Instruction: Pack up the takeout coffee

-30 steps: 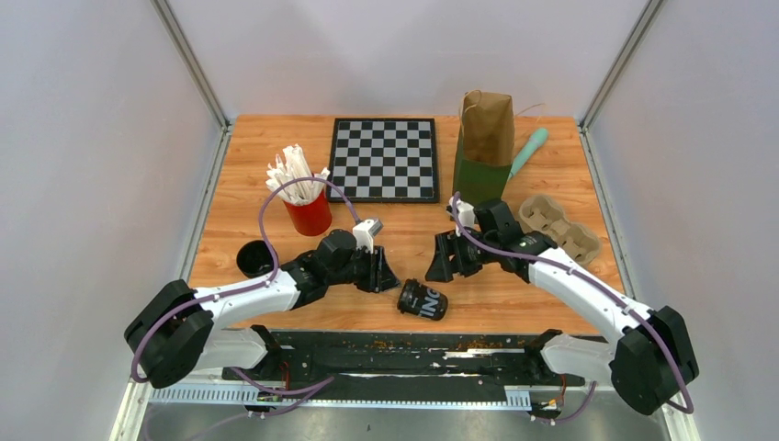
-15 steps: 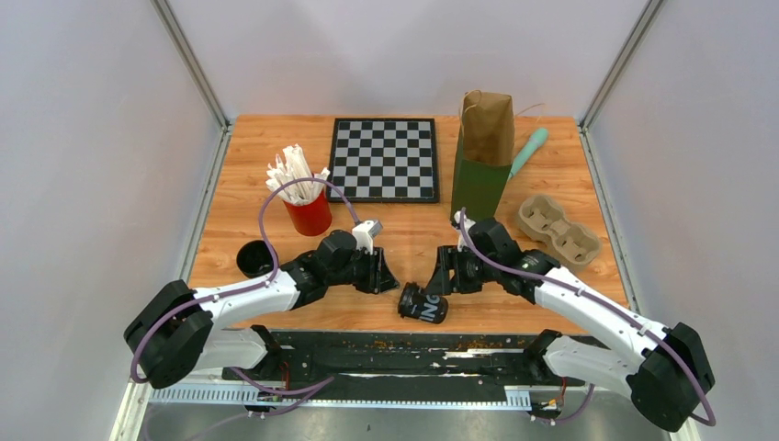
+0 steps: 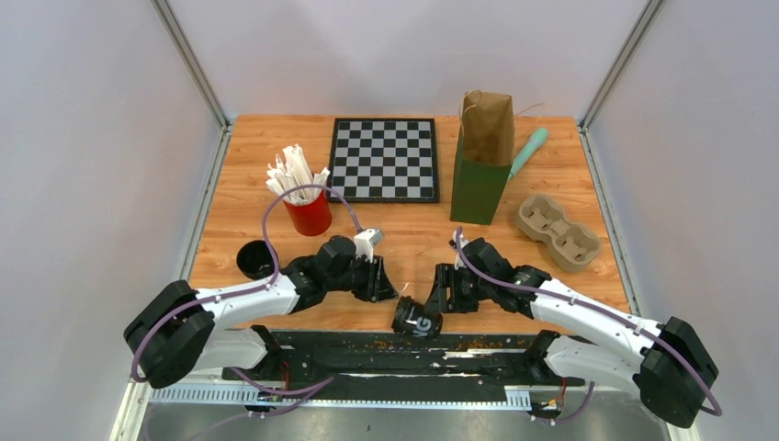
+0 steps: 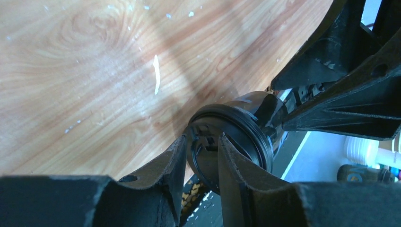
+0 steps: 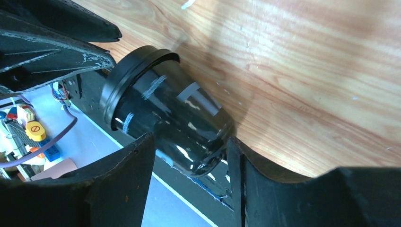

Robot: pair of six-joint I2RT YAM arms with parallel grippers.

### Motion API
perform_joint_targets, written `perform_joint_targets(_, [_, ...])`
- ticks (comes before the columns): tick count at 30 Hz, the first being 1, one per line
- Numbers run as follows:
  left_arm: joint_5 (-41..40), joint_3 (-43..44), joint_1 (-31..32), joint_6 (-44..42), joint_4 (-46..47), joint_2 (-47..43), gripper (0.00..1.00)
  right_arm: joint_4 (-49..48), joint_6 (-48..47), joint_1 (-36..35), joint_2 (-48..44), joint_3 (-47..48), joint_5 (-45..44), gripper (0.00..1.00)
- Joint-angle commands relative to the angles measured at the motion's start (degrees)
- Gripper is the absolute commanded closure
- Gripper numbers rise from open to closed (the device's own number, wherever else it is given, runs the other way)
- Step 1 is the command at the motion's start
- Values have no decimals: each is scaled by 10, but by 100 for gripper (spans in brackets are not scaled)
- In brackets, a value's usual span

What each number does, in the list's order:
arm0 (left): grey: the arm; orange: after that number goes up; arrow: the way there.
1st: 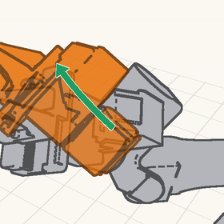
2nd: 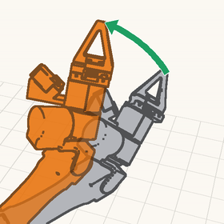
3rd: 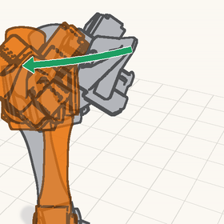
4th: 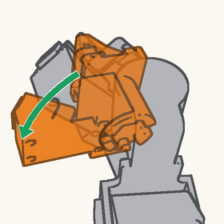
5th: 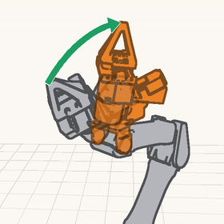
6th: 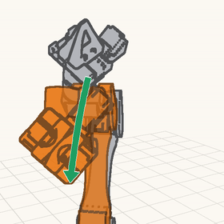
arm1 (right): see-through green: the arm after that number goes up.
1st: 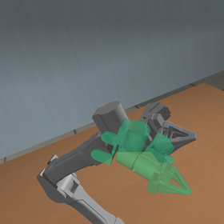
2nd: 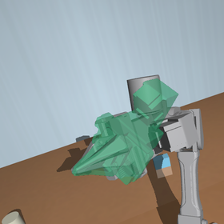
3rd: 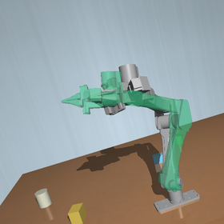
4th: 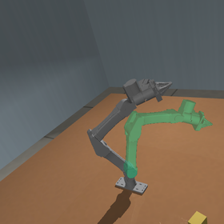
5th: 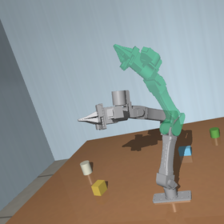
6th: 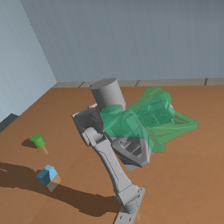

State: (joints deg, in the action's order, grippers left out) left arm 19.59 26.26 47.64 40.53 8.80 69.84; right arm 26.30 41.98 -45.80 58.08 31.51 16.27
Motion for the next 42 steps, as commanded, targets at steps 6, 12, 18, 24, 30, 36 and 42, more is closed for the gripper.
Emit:
perform_joint_targets(6, [23,-41,19,7,-4,-29,63,-53,63,-39,-8,-34,-50,42])
perform_joint_targets(12, [14,-43,20,15,-7,-48,63,-39,61,-42,-12,-28,-55,42])
perform_joint_targets(18, [-53,-18,20,-6,-72,-103,61,53,72,-95,-25,45,-131,33])
perform_joint_targets(24, [-186,42,20,-27,-209,-219,60,140,99,-204,31,140,-251,32])
perform_joint_targets(30, [-338,124,20,-51,-350,-377,58,236,115,-294,156,263,-337,33])
perform_joint_targets(36, [-375,177,20,-80,-417,-444,57,361,134,-356,302,408,-403,33])
perform_joint_targets(42, [-373,170,20,-81,-437,-487,57,396,140,-374,382,461,-401,33])
